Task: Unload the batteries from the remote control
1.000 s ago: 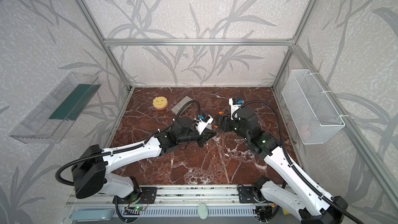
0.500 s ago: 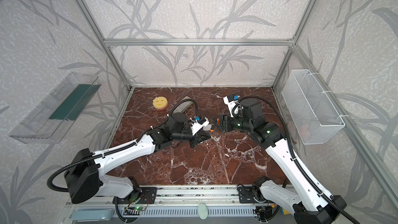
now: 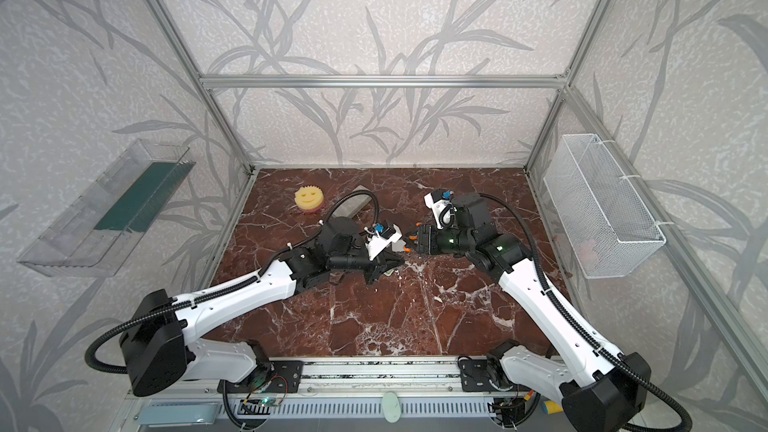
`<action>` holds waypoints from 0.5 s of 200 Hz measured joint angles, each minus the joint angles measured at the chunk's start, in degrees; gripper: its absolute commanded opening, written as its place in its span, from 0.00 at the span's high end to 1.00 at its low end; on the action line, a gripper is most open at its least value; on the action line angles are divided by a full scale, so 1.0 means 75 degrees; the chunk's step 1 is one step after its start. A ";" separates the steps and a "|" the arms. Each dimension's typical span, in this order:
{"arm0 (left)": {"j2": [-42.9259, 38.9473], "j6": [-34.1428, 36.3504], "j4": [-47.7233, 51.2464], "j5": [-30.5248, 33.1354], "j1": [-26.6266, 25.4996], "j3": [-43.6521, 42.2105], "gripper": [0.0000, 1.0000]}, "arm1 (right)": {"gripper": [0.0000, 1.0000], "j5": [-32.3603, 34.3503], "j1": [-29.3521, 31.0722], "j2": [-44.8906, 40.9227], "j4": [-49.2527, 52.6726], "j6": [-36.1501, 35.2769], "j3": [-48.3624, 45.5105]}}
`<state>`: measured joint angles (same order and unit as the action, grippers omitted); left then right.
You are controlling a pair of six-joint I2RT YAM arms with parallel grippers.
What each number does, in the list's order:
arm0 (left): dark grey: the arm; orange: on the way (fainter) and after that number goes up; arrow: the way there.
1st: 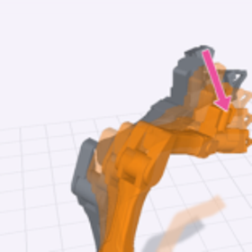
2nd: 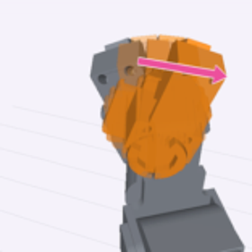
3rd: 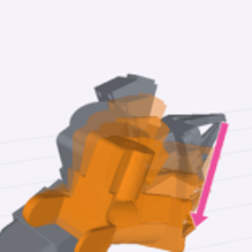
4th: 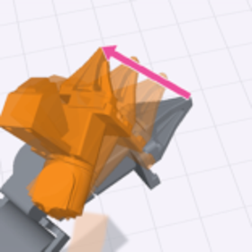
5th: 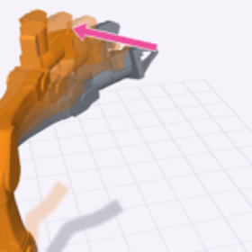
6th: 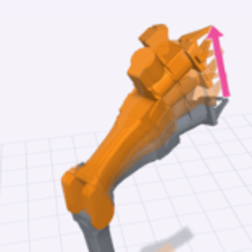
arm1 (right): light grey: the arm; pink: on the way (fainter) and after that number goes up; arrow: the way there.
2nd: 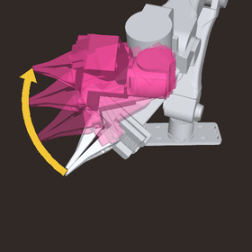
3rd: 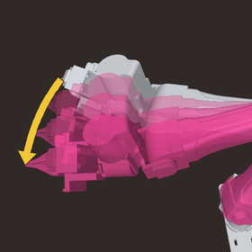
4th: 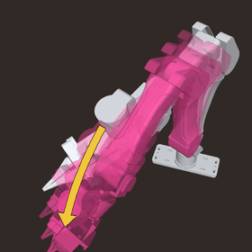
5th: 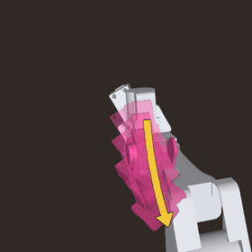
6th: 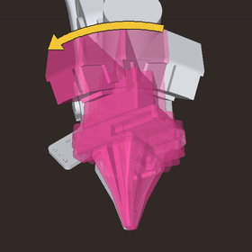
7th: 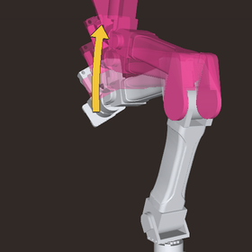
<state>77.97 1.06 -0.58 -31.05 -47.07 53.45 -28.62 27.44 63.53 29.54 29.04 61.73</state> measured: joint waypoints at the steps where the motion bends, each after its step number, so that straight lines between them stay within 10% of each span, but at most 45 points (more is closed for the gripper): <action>1: 0.0000 0.0003 0.0000 0.0000 0.0000 0.0000 1.00 | 0.53 0.0000 0.0000 0.0003 -0.0006 -0.0003 0.0000; 62: 0.0000 0.0061 0.0221 0.0192 0.0012 0.0000 1.00 | 0.94 -0.0038 0.0128 0.0254 -0.0271 0.0157 0.0000; 100: -0.0020 -0.0093 0.0233 0.0618 0.0020 -0.0003 0.47 | 1.00 0.0379 0.0184 0.0274 -0.0297 0.0015 -0.0032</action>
<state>77.82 0.36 1.17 -26.41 -46.92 53.43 -25.78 28.82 65.58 27.31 29.15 61.49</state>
